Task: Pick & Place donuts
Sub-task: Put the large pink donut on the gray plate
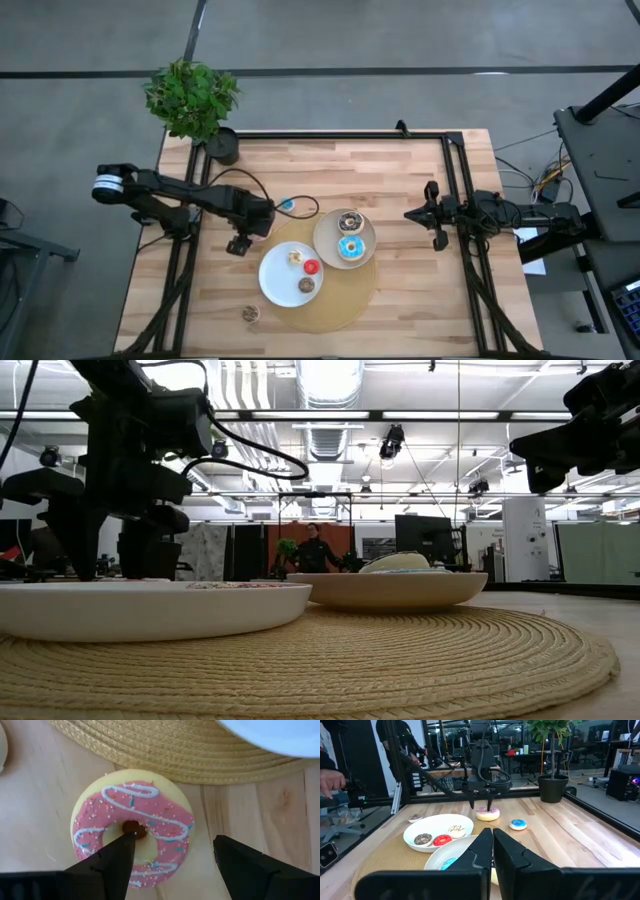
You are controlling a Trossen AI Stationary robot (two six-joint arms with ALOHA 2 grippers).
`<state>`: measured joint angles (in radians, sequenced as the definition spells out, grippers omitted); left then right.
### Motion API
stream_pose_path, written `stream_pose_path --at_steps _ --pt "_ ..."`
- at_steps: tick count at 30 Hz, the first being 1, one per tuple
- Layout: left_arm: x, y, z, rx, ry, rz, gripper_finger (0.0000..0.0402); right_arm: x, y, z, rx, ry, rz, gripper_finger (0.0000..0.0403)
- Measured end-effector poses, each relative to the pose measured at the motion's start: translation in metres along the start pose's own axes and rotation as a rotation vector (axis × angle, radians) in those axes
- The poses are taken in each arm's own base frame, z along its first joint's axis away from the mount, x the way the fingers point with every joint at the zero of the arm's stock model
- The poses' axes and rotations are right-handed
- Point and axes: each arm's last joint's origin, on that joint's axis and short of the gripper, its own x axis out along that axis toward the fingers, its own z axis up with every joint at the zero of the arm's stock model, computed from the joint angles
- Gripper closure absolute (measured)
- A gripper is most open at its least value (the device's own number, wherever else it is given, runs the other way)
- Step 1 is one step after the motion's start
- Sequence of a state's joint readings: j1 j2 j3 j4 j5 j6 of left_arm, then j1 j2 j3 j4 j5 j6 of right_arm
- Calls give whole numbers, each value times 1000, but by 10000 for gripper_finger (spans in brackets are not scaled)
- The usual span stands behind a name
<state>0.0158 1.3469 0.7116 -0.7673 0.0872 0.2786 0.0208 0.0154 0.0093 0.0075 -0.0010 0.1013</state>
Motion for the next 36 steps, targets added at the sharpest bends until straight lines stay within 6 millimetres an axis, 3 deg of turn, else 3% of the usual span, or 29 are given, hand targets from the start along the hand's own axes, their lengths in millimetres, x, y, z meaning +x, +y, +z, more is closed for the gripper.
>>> stream_pose_path --at_steps 26,36 --pt "16 0 6 -58 27 -11 161 0 0 0 -4 0 0 394" --pt "16 0 6 -66 28 -7 212 0 0 0 -1 0 0 394"
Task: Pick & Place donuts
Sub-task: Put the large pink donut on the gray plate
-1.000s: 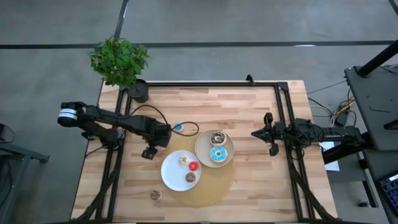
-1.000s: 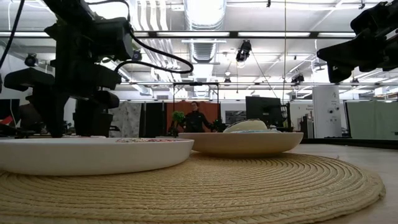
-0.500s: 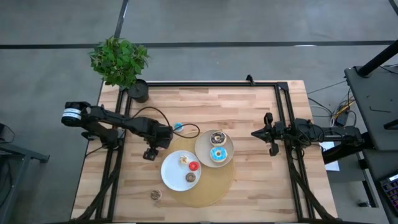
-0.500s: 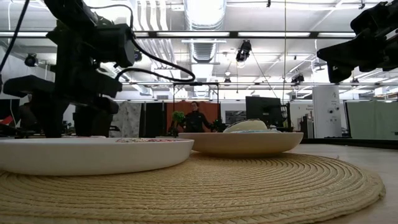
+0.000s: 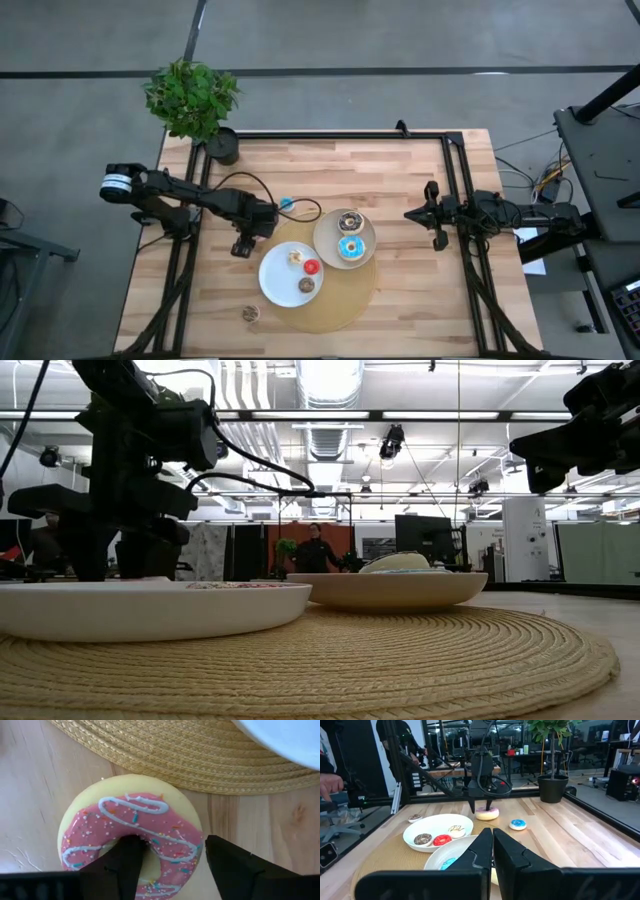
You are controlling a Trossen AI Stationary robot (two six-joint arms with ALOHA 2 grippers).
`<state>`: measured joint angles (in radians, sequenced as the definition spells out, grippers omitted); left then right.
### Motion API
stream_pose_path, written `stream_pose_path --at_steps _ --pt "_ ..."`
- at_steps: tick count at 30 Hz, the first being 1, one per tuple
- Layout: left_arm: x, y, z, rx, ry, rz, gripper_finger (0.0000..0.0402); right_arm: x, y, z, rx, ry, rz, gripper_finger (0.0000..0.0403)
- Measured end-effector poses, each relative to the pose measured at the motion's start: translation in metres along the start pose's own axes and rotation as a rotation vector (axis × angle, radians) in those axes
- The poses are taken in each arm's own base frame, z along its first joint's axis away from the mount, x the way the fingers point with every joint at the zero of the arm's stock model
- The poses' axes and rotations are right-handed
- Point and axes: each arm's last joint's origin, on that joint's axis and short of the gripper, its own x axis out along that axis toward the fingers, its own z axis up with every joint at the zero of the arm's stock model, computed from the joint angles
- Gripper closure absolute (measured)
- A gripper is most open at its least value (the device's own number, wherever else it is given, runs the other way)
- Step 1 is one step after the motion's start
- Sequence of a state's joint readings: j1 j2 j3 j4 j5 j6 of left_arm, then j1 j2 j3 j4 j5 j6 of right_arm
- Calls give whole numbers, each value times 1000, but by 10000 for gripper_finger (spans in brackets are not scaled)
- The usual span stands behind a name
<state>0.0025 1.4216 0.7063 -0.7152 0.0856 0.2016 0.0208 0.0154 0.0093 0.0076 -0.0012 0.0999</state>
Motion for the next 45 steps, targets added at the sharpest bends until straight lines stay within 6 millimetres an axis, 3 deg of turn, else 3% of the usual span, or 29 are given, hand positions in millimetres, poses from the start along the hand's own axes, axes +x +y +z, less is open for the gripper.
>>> stream_pose_path --at_steps 6,22,45 --pt "0 0 0 0 1 0 238 0 0 0 -3 0 0 394" --pt "-19 -1 3 6 -15 -2 239 0 0 0 -3 0 0 394" --pt "-12 -1 1 6 -25 2 239 0 0 0 1 0 0 394"
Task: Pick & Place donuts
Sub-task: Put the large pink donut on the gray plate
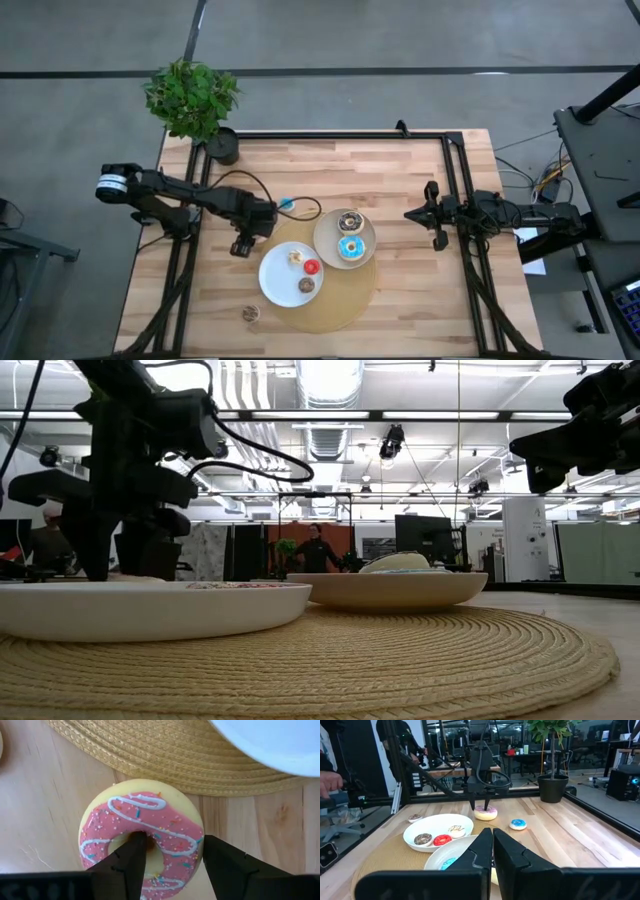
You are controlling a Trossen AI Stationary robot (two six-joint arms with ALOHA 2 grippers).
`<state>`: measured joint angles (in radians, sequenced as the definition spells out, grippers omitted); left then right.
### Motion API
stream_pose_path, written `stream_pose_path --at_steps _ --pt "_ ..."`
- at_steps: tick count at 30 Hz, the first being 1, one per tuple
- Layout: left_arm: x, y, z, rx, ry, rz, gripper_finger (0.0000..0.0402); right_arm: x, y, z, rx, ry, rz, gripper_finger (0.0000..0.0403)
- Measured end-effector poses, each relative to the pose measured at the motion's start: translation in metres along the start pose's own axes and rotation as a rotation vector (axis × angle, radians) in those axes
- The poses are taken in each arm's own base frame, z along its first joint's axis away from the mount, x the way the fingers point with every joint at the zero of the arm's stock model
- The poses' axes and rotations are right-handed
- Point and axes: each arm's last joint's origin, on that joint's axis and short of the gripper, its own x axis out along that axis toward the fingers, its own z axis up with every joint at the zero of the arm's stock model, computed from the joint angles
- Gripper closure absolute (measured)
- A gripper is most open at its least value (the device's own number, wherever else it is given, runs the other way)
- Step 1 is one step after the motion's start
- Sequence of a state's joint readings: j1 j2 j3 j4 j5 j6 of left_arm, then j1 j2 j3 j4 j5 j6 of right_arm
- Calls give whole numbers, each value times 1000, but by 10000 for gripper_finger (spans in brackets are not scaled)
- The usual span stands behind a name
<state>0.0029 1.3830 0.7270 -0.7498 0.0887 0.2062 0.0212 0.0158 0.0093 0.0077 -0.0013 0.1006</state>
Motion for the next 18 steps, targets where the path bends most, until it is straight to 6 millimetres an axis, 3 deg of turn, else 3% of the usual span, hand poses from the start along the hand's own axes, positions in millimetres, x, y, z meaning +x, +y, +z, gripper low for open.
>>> stream_pose_path --at_steps 18 --pt "3 0 -3 -21 13 -3 239 0 0 0 -4 0 0 394"
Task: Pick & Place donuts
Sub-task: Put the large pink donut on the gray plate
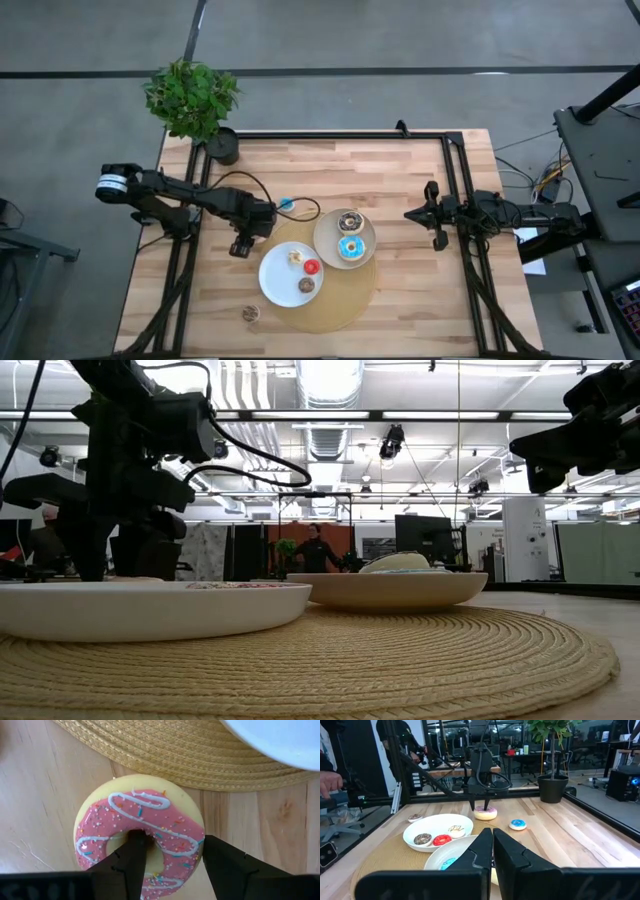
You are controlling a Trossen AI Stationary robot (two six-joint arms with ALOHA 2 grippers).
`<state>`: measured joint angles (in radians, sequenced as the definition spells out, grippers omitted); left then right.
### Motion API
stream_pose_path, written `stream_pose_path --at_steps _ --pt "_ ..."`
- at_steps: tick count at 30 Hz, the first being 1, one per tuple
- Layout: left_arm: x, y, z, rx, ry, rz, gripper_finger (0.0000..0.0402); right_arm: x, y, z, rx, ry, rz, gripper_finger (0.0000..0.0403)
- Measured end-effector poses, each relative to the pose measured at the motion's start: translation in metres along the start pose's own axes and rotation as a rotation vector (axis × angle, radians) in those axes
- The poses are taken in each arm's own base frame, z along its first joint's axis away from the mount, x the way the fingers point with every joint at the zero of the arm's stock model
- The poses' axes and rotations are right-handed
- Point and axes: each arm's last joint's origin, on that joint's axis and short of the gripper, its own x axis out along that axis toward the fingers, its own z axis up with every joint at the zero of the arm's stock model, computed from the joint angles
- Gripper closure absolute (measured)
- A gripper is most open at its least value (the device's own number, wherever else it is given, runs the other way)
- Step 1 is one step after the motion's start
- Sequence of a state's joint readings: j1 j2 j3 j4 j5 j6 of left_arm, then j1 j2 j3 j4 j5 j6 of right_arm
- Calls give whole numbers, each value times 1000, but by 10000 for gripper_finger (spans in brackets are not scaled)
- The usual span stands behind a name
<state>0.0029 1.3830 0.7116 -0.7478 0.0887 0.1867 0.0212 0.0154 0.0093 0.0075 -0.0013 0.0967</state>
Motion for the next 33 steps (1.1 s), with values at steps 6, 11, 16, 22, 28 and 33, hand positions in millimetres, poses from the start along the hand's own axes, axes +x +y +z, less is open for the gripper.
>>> stream_pose_path --at_steps 6,11,16,22,28,33 --pt "0 0 0 -4 0 -1 256 0 0 0 1 0 0 394" --pt "0 0 0 -4 0 -3 266 0 0 0 4 0 0 394" --pt "0 0 0 -4 0 -3 266 0 0 0 1 0 0 394" --pt "-1 0 0 -7 16 -6 266 0 0 0 0 0 0 394" --pt "-7 0 3 -8 14 -6 266 0 0 0 1 0 0 394" --pt "-9 0 6 -6 5 -4 266 0 0 0 5 0 0 394"
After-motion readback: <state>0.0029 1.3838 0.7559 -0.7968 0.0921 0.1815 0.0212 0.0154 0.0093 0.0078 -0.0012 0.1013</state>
